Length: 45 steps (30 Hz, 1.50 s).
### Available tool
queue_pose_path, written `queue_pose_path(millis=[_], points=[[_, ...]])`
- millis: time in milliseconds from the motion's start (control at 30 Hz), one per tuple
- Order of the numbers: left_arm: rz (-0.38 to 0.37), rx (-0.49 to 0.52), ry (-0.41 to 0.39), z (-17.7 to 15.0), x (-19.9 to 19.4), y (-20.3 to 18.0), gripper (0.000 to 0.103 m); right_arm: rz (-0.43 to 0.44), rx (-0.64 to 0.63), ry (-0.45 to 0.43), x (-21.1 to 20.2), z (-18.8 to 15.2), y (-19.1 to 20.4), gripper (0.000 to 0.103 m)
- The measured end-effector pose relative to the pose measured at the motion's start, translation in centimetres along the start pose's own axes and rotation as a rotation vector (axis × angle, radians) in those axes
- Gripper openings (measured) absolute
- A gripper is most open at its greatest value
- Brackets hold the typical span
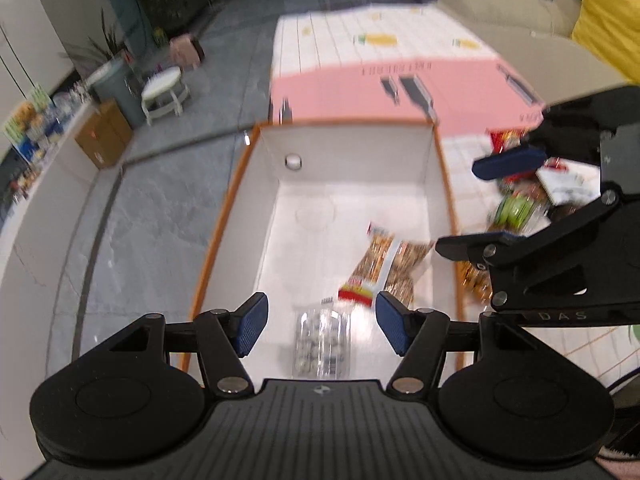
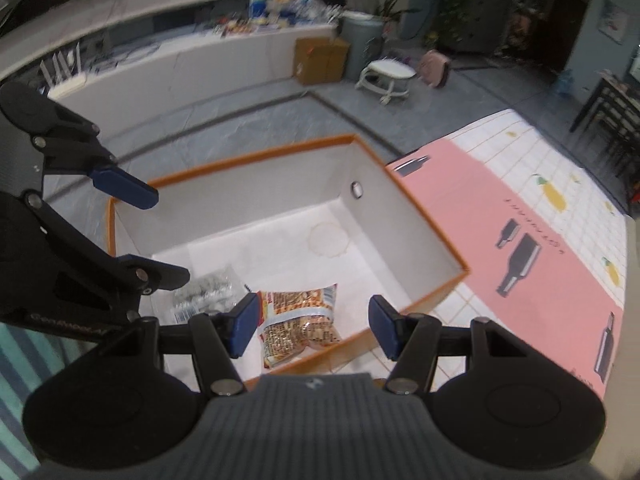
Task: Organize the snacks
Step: 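Lift both tools out of the box back toward the snack pile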
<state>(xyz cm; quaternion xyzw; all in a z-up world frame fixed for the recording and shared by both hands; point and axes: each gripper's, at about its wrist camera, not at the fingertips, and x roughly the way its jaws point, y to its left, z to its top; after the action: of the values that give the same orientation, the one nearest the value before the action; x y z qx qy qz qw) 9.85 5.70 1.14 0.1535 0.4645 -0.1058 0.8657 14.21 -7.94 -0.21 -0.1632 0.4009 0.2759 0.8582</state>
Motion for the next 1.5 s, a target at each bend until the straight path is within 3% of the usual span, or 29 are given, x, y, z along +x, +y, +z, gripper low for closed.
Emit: queue_pose_path(millis=[333,567,1000,1233,1333,1500], points=[[0.022,-0.039,-0.219,-0.1,-5.2,-3.5,0.074,-0.073,0.174,-0.129,-5.9,-4.6,-1.5,0.058],[-0.05,-0.11,-0.27,-0.7,-6.1,-5.8,0.075,-0.13,0.238,-0.125,-7.6,-9.0,-1.8,0.058],[-0.155,-0.11,-0.176,-2.5,-1.7,-11.3,0.077,-0.222,0.38,-0.063,-7.0,-17.0,-3.9,0.058],[-0.177,-0.13,-0.118,-3.4,1.4,-12.9,0.077,-0.258,0.4,0.0,-5.0,-19.7,-4.8,0.059],[-0.18,-0.159,-0.098,-3.5,2.3,-13.0,0.078,-0.26,0.403,0.023,-4.2,-20.3,-5.1,0.067],[-0.176,-0.194,-0.072,-3.7,3.8,-13.0,0.082,-0.26,0.396,0.047,-3.1,-20.6,-5.3,0.069]])
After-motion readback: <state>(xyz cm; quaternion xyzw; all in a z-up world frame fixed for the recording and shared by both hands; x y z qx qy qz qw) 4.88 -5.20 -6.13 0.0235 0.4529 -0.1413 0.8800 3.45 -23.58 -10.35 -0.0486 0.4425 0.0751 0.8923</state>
